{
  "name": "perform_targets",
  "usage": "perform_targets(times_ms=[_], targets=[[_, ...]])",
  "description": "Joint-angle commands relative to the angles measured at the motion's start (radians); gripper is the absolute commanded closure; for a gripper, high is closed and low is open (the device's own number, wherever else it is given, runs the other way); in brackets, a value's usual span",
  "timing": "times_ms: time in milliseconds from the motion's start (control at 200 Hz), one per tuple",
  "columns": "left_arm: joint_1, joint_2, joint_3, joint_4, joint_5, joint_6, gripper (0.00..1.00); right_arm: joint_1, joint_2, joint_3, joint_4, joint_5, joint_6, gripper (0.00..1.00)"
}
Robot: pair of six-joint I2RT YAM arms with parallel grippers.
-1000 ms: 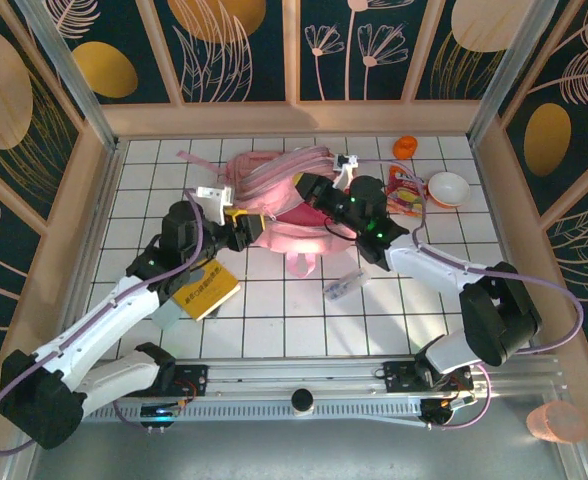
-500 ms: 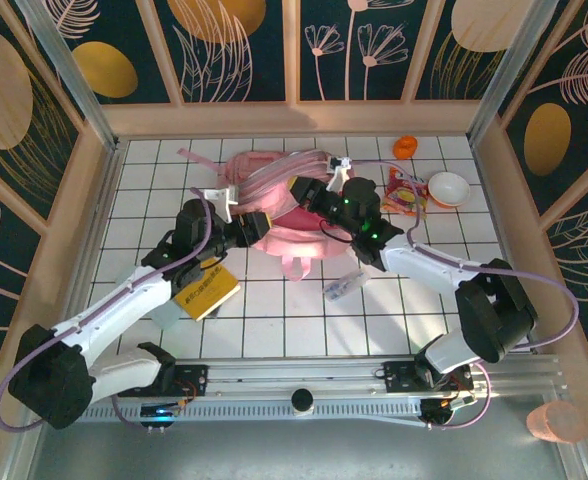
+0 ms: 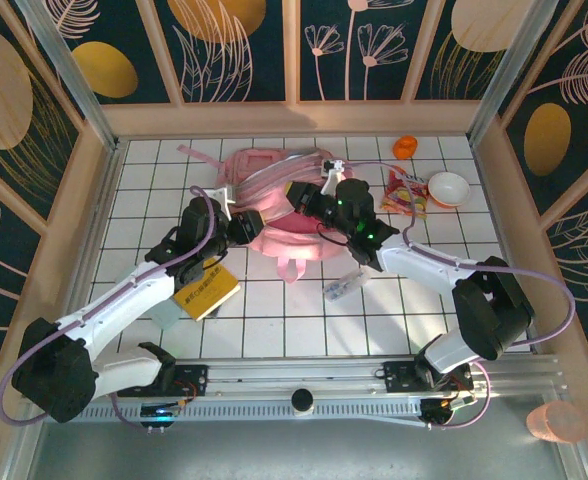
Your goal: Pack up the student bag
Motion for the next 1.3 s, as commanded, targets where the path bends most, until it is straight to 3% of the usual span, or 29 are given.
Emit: perform_targets(times_ms=[0,360,495,726,1056,1296], targets=[[0.004,-0.047,-0.031,-0.015,-0.017,0.011,0.65,-0.022,-0.031,0.054,0.073,-0.003,-0.02,1.0],[0.004,-0.199,-0.152,0.116,0.088,0.051,0.42,-0.046,-0.007,0.068,0.11,-0.08,0.012,1.0],[0.005,-0.156,-0.122,0.141,0.104,-0.001,0.42,-0.046,-0.004,0.067,0.116,-0.099,0.018,1.0],[0.004,-0.051,-0.077,0.164,0.137,-0.08,0.48,-0.046,-0.001,0.066,0.115,-0.1,0.02,1.0],[0.004,0.017,-0.044,0.218,0.05,-0.155,0.58,-0.042,0.001,0.071,0.091,-0.109,0.009,1.0],[0.004,0.035,-0.049,0.24,0.107,-0.152,0.76,-0.044,0.001,0.066,0.086,-0.111,0.007,1.0]])
